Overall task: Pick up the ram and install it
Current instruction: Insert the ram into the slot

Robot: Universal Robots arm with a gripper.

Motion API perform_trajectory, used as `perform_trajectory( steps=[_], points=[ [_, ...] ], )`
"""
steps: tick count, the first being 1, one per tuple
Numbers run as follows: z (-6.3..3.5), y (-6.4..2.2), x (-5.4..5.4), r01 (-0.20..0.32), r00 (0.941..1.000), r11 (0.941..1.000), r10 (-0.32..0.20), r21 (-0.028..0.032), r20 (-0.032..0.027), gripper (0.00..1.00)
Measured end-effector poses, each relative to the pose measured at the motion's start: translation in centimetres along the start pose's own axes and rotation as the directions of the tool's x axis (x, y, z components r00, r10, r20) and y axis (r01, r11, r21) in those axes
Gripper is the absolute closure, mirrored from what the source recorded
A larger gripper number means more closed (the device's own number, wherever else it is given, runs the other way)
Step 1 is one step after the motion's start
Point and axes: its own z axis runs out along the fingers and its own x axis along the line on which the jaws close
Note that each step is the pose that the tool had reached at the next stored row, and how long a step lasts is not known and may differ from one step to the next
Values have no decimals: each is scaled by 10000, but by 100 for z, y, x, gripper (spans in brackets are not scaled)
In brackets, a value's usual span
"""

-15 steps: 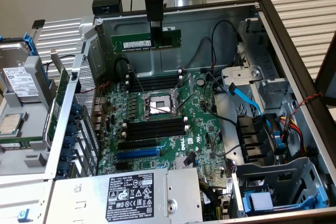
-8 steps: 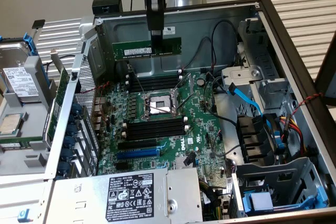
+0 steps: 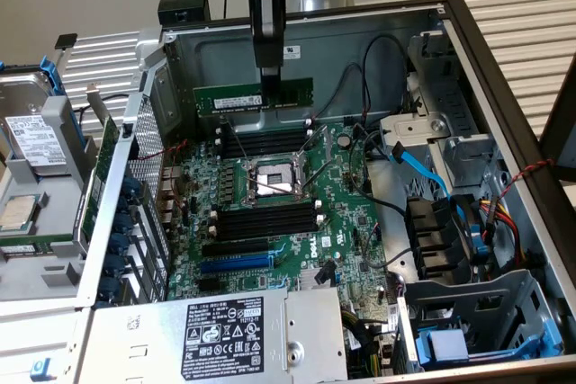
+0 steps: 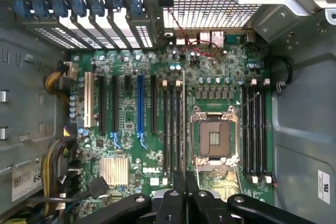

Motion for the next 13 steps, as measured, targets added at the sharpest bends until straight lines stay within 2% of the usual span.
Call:
perform_trajectory(
  steps=[4,13],
  points=[
    [63,-2,8,-17,10000,10000,16,6,84,88],
    [226,-9,6,-48,9999,10000,48,10,91,88]
  ],
)
